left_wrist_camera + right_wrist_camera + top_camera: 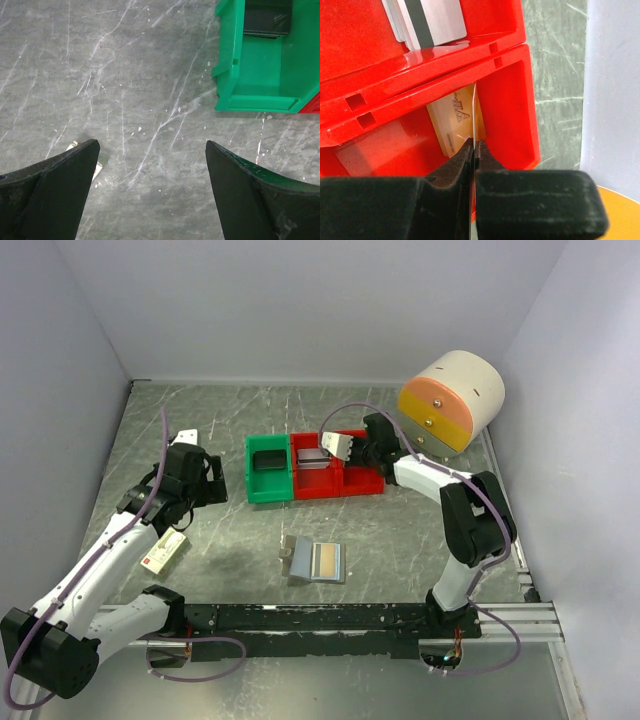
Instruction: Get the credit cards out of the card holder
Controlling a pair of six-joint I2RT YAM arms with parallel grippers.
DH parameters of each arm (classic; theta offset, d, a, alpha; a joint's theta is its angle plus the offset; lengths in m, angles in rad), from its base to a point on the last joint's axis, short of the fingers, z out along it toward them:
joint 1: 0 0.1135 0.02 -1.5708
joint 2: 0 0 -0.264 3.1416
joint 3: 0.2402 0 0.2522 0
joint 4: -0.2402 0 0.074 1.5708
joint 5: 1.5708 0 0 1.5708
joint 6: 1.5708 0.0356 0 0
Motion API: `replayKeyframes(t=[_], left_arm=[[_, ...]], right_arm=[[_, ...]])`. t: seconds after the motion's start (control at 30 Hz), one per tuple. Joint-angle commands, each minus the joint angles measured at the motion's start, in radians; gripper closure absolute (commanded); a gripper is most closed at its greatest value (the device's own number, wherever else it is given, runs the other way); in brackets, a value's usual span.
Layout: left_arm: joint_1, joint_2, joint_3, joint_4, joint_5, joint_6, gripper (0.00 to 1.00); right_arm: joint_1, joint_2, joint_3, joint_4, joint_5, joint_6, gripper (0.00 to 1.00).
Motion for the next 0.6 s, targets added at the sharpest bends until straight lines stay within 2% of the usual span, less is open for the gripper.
replayKeyframes(t=[0.0, 0.57], left_arm=[[0.006, -0.012, -0.005, 0.032, 0.006, 0.015, 0.01], [0.006, 0.001, -0.005, 0.036, 0.022, 0.021, 0.02]], right_arm=[[-0.007, -0.028, 0.007, 0.011, -0.010, -0.009, 1.00], [-0.005, -0.078, -0.014, -0.150, -0.055, -0.010, 1.00]])
